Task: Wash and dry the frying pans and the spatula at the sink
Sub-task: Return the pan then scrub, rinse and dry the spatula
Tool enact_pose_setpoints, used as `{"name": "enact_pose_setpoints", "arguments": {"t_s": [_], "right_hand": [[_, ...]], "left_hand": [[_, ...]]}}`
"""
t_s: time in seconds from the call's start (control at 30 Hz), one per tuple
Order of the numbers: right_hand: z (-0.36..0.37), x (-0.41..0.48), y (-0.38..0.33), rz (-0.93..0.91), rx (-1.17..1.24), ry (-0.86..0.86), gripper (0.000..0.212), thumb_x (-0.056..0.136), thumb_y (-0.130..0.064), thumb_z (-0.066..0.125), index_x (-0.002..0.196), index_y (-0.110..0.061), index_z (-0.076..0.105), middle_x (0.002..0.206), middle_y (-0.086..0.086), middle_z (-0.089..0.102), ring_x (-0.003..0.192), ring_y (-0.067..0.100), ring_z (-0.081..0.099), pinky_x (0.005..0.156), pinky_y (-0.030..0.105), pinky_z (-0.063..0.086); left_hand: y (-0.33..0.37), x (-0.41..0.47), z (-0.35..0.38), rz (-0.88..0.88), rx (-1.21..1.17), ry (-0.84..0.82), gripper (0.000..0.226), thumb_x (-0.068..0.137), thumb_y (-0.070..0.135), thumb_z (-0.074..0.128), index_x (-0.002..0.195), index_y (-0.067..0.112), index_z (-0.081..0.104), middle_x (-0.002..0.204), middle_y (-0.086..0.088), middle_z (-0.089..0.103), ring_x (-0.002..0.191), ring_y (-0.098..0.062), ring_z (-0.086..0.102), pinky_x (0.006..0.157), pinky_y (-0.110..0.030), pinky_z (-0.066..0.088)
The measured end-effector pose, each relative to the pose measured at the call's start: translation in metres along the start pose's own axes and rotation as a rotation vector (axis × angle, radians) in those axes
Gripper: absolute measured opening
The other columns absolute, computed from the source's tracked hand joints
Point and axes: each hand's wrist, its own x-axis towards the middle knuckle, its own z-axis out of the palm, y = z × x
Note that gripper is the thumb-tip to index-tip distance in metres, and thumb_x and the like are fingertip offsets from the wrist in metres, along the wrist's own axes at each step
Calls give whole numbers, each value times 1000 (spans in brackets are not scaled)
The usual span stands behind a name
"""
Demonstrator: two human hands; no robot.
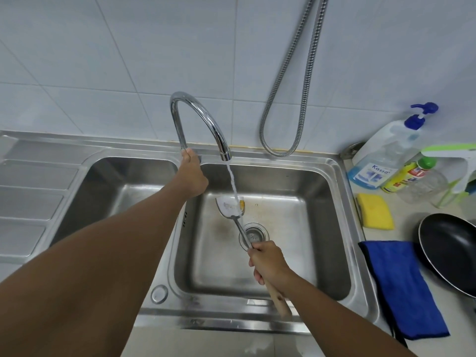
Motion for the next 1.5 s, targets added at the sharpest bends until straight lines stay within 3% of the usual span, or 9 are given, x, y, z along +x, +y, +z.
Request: {"name": "enact_pose_setpoints", "arguments": {"t_s": [0.37, 0.5, 0.67, 0.8, 1.0, 1.13, 1.3, 1.4, 1.5], "right_hand": [[-1, 3, -1, 71, 4, -79, 24, 101, -13, 41, 88, -6, 60, 78, 10, 65, 39, 17, 52, 38, 22, 39], [-4, 10, -7, 52, 35, -96, 27, 104, -18, 39, 103, -2, 61, 77, 9, 66, 39, 17, 51, 38, 23, 39], [-4, 9, -21, 82, 263, -176, 22, 105, -18, 37, 109, -4, 53, 71, 9, 64, 41, 19, 48, 40, 24, 41], [-4, 1, -27, 48, 310, -240, 27, 108, -22, 37, 116, -2, 54, 70, 10, 64, 43, 20, 50, 42, 26, 43], [-16, -7, -17, -119, 217, -187, 32, 105, -30, 51, 98, -7, 72, 76, 14, 74, 49, 30, 60, 46, 33, 53], [-68, 20, 10, -266, -216, 128, 38, 102, -32, 52, 90, -7, 76, 87, 11, 76, 81, 29, 71, 82, 37, 58], [-181, 64, 39, -291, -662, 745, 45, 91, -22, 61, 134, -12, 54, 134, 17, 52, 122, 32, 48, 109, 46, 41], [-237, 91, 51, 52, -921, 676, 69, 92, -42, 57, 150, -21, 26, 158, 27, 21, 141, 50, 26, 119, 58, 22], [-254, 104, 58, 107, -858, 602, 57, 94, -51, 54, 140, -27, 29, 147, 23, 26, 125, 48, 39, 104, 58, 38]], "left_hand": [[2, 29, -5, 80, 31, -27, 90, 95, -7, 47, 161, 2, -14, 170, -17, -21, 159, -34, -7, 128, -44, 12], [-9, 24, 3, 54, -81, -14, 101, 88, -8, 50, 163, 15, -14, 172, -14, 1, 152, -45, 26, 116, -51, 38], [16, -17, 37, -133, 70, -164, 40, 101, 17, 49, 133, -6, 54, 127, -18, 60, 118, -36, 60, 85, -32, 43], [24, -45, 83, -311, -89, -458, 35, 106, 33, 44, 114, 2, 60, 105, -16, 65, 89, -29, 60, 83, -38, 51], [30, -58, 122, -392, -339, -372, 29, 106, 23, 46, 91, 6, 65, 87, -12, 71, 80, -26, 69, 78, -35, 54], [48, -64, 125, -438, -455, -328, 27, 108, 12, 39, 89, 7, 57, 77, -16, 68, 61, -24, 59, 63, -31, 46], [64, -83, 132, -496, -704, -405, 20, 110, 25, 34, 105, 14, 50, 64, -7, 52, 48, -17, 49, 48, -28, 50], [73, -88, 140, -463, -727, -412, 22, 108, 25, 34, 108, 15, 54, 62, -2, 39, 42, -9, 29, 38, -16, 26], [85, -88, 138, -461, -742, -401, 29, 109, 26, 32, 102, 13, 57, 59, 0, 35, 36, -6, 25, 34, -14, 18]]}}
